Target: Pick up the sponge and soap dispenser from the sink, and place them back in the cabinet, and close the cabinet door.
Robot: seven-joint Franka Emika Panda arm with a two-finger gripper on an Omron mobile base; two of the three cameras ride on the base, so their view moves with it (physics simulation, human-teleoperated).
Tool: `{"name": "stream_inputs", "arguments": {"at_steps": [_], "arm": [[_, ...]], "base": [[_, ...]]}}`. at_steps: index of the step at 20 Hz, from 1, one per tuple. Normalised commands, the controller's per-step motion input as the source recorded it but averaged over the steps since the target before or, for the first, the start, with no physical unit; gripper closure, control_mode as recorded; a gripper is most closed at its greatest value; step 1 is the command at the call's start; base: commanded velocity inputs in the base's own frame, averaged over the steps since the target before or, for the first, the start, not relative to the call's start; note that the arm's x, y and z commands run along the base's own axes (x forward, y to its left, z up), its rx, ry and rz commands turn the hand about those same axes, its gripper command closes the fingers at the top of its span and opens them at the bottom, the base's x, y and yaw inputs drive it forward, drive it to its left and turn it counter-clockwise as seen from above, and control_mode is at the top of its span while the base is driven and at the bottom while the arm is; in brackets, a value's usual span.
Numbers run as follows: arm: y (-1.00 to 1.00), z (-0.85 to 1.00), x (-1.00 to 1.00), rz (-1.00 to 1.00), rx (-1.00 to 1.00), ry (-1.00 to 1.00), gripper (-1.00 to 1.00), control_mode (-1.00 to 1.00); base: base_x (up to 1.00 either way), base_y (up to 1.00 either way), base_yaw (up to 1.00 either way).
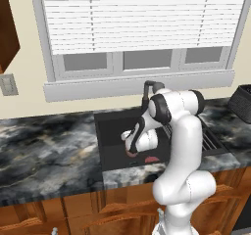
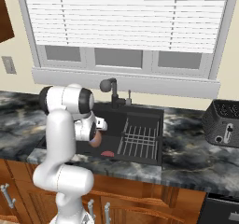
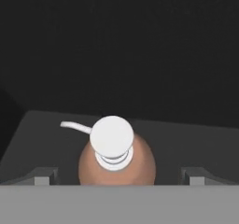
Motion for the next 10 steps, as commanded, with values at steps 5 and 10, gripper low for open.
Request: {"name": "stream_inputs", "arguments": {"at_steps": [5, 10], "arm": [[0.11, -0.17, 0.21, 0.00, 0.00, 0.00, -1.00, -1.00], [0.11, -0.13, 0.15, 0.00, 0.00, 0.02, -1.00, -1.00]], "base": [[0.00, 0.00, 0.00], [0.00, 0.00, 0.00]]}}
